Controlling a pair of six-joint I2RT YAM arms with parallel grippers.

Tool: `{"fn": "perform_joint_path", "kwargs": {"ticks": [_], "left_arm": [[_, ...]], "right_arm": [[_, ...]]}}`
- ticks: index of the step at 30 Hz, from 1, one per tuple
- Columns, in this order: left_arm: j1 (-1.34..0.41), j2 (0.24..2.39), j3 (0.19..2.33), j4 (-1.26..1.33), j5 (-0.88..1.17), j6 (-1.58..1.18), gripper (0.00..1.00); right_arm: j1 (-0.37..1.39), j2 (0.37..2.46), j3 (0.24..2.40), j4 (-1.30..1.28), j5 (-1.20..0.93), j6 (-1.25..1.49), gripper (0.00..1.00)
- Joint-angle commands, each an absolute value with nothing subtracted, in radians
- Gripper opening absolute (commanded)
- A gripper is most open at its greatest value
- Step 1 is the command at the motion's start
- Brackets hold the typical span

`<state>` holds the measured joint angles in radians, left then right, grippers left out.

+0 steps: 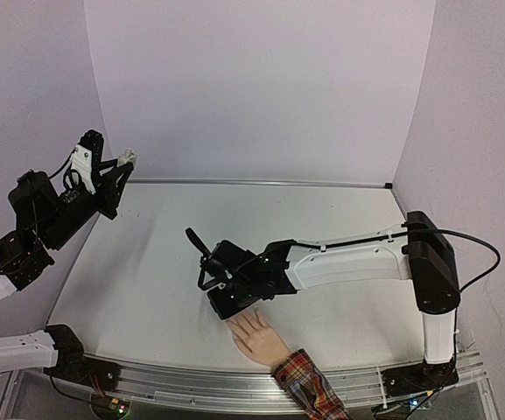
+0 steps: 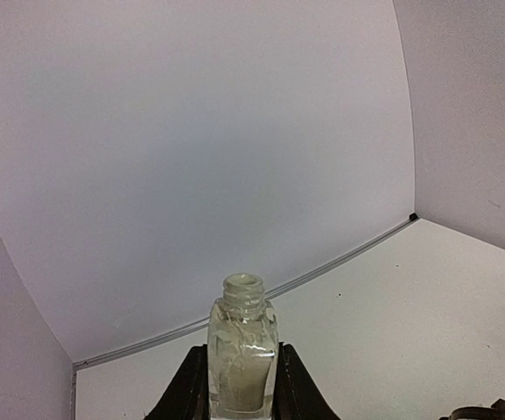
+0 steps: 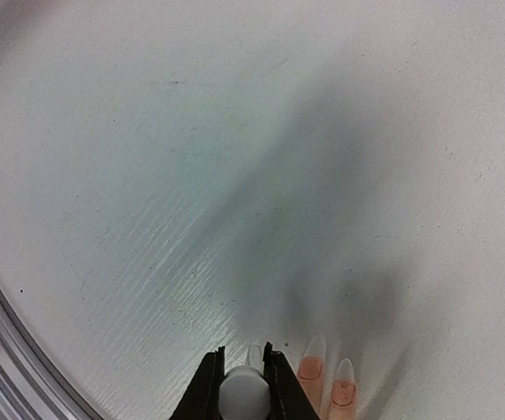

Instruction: Paint the nails

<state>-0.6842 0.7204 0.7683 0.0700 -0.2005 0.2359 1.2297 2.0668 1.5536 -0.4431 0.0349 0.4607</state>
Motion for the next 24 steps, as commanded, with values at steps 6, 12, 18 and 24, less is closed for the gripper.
{"fn": "perform_joint_path", "kwargs": {"ticks": [6, 12, 18, 24], "left_arm": [[-0.68, 0.713, 0.766, 0.103, -0.182, 0.229, 0.0], [-0.68, 0.71, 0.767, 0.1, -0.183, 0.229, 0.0], [-0.68, 0.71, 0.768, 0.1, -0.183, 0.228, 0.0], [-0.68, 0.709, 0.768, 0.099, -0.182, 0.228, 0.0]], "right_arm": [[1.235, 2.086, 1.571, -0.45, 0.046, 0.483, 0.0], [1.234, 2.081, 1.56, -0.45, 0.052, 0.488, 0.0], [1.235, 2.086, 1.565, -0.451, 0.066, 0.492, 0.0], [1.233, 2.092, 1.571, -0.457, 0.066, 0.496, 0.0]]}}
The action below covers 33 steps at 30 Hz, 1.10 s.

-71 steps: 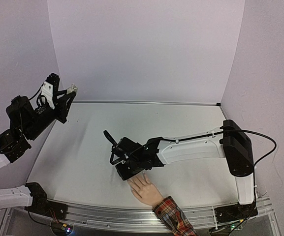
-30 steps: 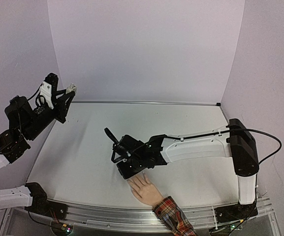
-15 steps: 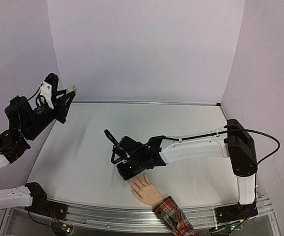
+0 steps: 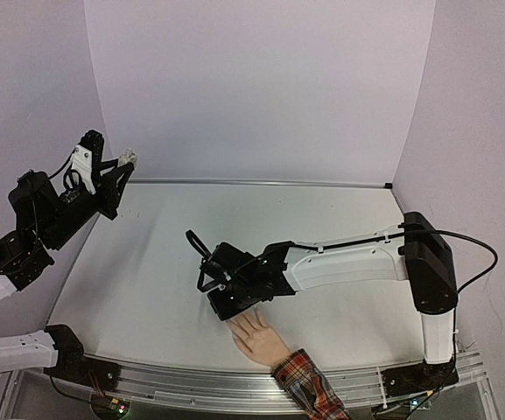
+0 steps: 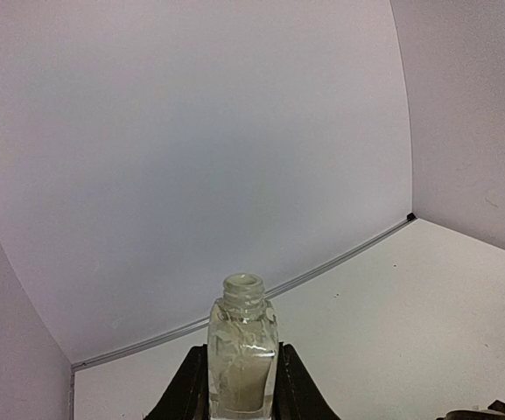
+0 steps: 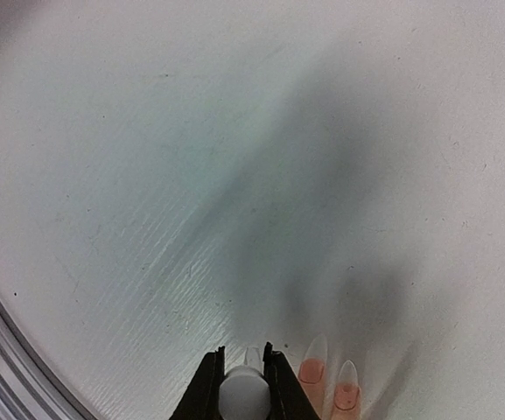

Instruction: Paint the nails

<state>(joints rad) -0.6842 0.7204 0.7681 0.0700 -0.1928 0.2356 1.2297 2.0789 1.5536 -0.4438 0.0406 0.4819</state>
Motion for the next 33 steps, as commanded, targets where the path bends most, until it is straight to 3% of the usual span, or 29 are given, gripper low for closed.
{"fn": "perform_joint_path", "kwargs": {"ticks": [1, 33], "left_arm": [[-0.68, 0.709, 0.768, 0.099, -0.181, 0.228, 0.0], [-0.68, 0.702, 0.768, 0.094, -0.187, 0.232, 0.0]], "right_arm": [[1.233, 2.093, 1.572, -0.456, 0.067, 0.494, 0.0], [1.218, 2.138, 1.624, -0.469, 0.065, 0.489, 0.0]]}}
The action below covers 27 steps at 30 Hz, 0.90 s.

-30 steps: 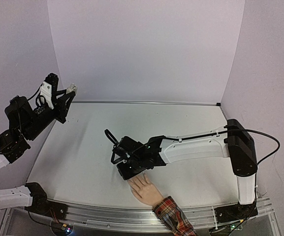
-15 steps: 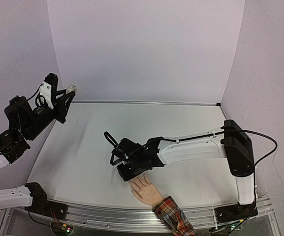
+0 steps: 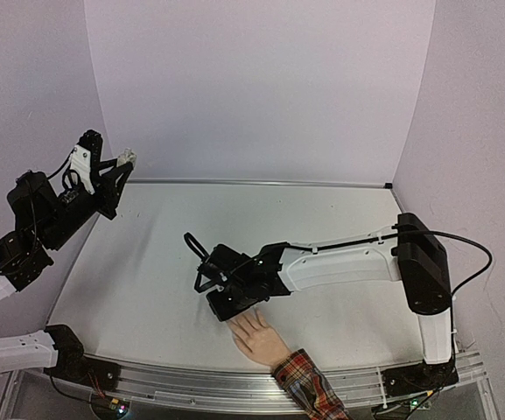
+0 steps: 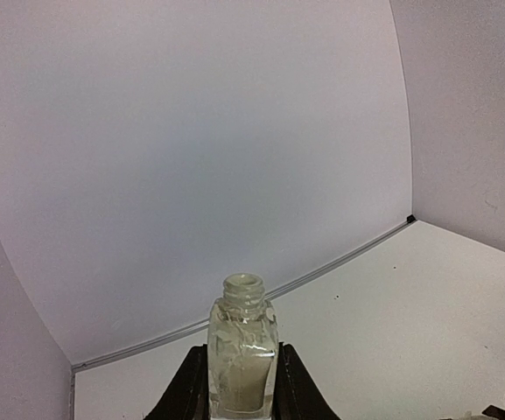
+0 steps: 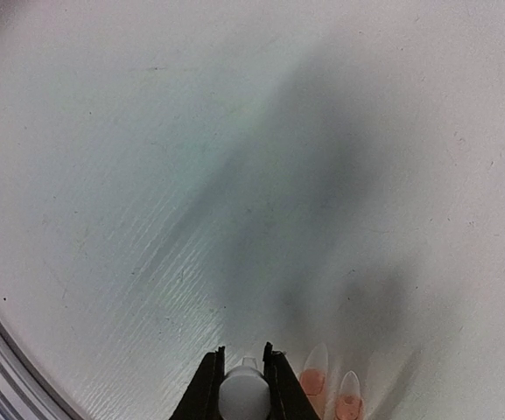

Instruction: Paint the nails

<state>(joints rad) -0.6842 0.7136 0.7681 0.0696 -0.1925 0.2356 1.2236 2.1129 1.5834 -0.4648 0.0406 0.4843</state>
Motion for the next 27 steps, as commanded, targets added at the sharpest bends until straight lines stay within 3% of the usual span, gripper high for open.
{"fn": "perform_joint_path", "kwargs": {"ticks": [1, 27], "left_arm": [[-0.68, 0.704, 0.767, 0.094, -0.188, 0.232, 0.0], [-0.68, 0.709, 0.771, 0.091, -0.188, 0.232, 0.0]], "right_arm": [[1.217, 2.139, 1.624, -0.468, 0.065, 0.489, 0.0], [1.192, 2.109, 1.66, -0.469, 0.074, 0.47, 0.0]]}}
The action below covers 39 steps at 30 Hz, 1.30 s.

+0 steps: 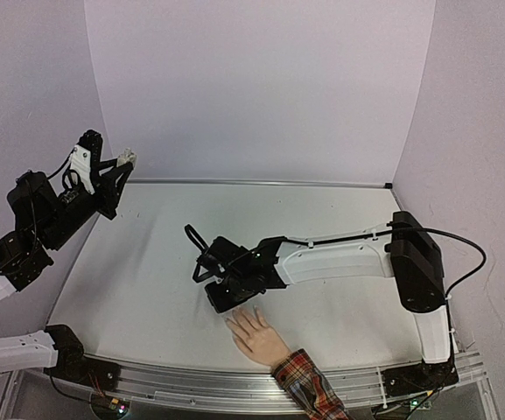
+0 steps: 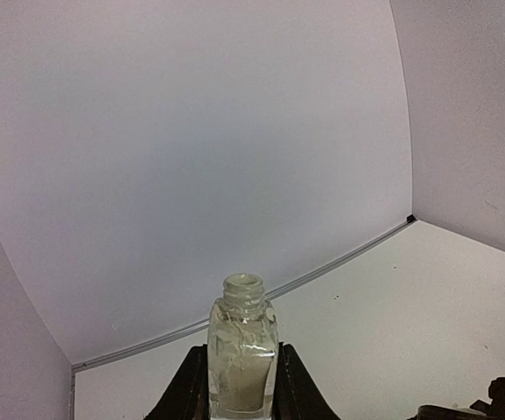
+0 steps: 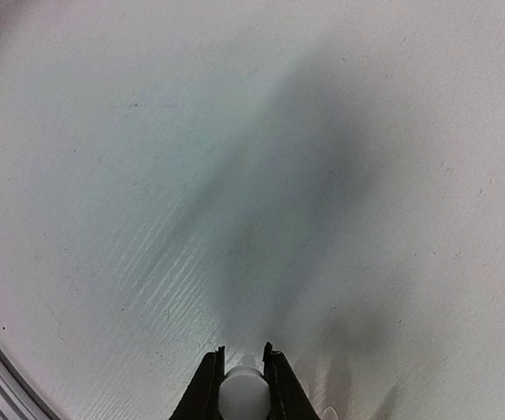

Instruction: Paint the nails

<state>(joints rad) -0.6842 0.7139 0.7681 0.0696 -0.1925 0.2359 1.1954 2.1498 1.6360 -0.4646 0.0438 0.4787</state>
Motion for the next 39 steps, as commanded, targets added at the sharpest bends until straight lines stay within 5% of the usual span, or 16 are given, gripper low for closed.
{"fn": "perform_joint_path", "kwargs": {"ticks": [1, 39], "left_arm": [[-0.68, 0.709, 0.771, 0.091, -0.188, 0.232, 0.0], [-0.68, 0.713, 0.771, 0.087, -0.184, 0.226, 0.0]], "right_arm": [[1.195, 2.089, 1.645, -0.469, 0.072, 0.473, 0.0], [1.213, 2.072, 1.53, -0.414, 0.027, 0.521, 0.0]]}}
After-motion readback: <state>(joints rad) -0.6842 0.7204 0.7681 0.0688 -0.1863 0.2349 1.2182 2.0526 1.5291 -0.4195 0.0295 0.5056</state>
